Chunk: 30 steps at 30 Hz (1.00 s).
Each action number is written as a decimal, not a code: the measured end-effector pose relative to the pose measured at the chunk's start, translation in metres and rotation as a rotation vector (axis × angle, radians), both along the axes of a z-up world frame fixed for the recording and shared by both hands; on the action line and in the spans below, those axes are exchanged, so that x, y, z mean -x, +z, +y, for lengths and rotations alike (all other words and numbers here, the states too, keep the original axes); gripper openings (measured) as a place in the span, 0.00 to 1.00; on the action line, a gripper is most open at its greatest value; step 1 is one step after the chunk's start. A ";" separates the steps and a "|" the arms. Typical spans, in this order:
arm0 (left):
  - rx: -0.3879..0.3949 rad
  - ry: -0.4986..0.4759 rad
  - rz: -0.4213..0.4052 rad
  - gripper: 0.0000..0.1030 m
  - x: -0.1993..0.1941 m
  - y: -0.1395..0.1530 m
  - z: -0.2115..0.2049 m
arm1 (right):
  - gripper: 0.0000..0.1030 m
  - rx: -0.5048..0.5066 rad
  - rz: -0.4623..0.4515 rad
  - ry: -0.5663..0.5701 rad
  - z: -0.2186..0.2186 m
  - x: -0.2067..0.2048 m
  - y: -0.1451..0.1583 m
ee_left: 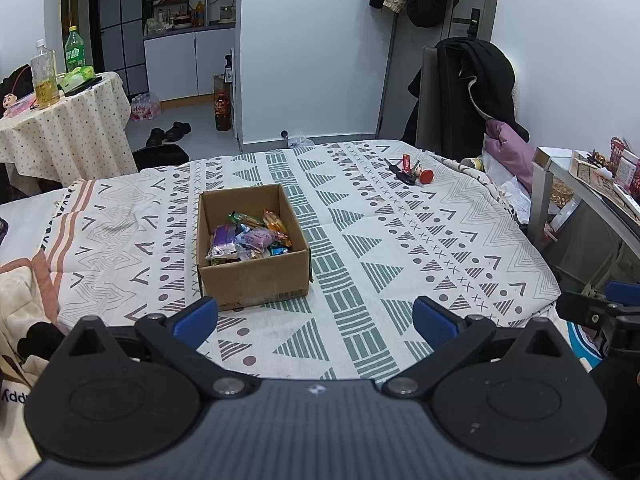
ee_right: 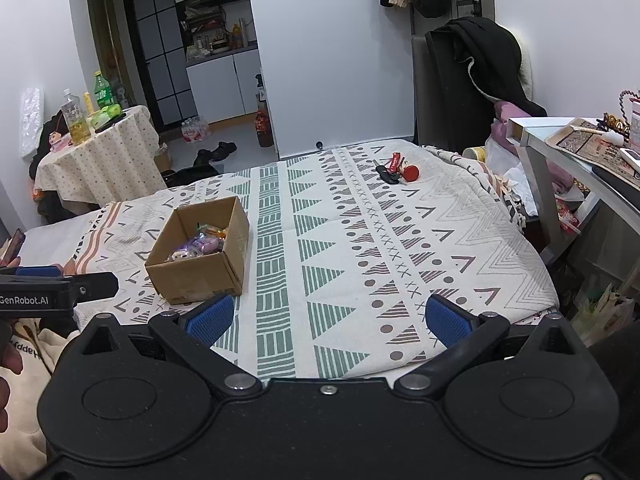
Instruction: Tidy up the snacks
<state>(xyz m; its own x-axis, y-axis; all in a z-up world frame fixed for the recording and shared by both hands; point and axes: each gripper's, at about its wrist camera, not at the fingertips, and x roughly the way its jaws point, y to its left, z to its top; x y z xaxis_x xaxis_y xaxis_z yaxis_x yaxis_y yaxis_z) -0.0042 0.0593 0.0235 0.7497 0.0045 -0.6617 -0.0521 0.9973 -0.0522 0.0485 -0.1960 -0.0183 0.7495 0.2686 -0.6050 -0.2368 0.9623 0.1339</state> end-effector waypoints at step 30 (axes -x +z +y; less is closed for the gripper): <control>0.001 0.005 -0.008 1.00 0.004 0.002 0.001 | 1.00 -0.004 -0.006 0.002 0.001 0.004 0.004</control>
<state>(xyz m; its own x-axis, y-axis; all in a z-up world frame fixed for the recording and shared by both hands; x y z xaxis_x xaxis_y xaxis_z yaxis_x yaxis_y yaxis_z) -0.0081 0.0604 0.0254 0.7551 0.0073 -0.6556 -0.0562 0.9970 -0.0536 0.0449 -0.1945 -0.0143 0.7524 0.2726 -0.5996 -0.2398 0.9612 0.1361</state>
